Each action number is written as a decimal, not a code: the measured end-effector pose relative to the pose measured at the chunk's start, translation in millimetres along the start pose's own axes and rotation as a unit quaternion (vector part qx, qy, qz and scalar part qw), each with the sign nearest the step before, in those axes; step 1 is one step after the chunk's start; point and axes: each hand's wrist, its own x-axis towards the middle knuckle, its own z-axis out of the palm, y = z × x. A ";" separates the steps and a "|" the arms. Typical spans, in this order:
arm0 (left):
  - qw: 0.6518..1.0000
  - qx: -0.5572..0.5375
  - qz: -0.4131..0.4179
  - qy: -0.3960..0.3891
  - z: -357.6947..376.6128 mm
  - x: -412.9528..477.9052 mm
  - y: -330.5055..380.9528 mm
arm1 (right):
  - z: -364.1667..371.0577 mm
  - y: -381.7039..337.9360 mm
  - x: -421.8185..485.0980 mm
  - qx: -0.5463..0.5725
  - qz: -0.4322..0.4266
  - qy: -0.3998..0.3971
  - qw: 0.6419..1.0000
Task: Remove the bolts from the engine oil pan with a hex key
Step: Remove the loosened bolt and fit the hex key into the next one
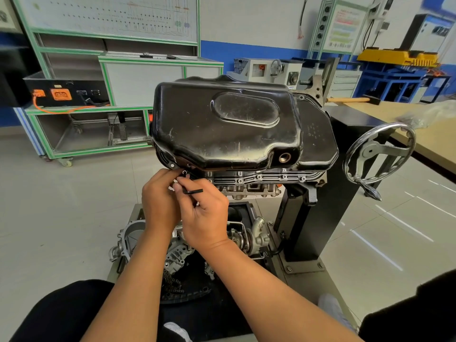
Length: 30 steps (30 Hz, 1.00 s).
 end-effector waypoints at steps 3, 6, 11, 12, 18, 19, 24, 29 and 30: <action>0.999 0.025 0.006 0.019 3.8 -3.4 -2.6 | -0.8 -1.7 3.5 0.000 0.012 -0.003 1.000; 0.999 0.026 0.006 0.039 6.8 -3.7 2.5 | -5.0 -3.1 8.0 -0.005 0.006 -0.003 1.000; 0.999 0.017 0.009 0.033 7.7 -3.9 10.4 | -17.8 -11.9 8.0 0.000 -0.004 0.010 1.000; 0.999 0.016 0.009 0.034 7.6 -4.4 12.0 | -22.6 -13.9 7.0 0.002 -0.010 0.016 1.000; 0.999 0.019 -0.027 0.041 8.9 -4.1 12.5 | -42.4 -25.7 3.0 0.023 -0.023 0.028 0.999; 0.998 0.016 -0.032 0.044 8.7 -3.9 12.8 | -41.8 -27.4 3.9 0.022 -0.023 0.024 0.999; 0.997 -0.028 -0.050 0.056 7.1 -3.3 21.3 | -37.0 -28.1 11.0 0.006 -0.028 0.012 1.000; 0.996 -0.049 -0.035 0.066 7.6 -3.9 24.0 | -33.1 -23.3 8.8 -0.003 -0.022 0.016 1.000; 0.995 -0.052 -0.049 0.074 8.2 -3.6 23.5 | -32.8 -22.6 7.6 -0.003 -0.021 0.017 1.000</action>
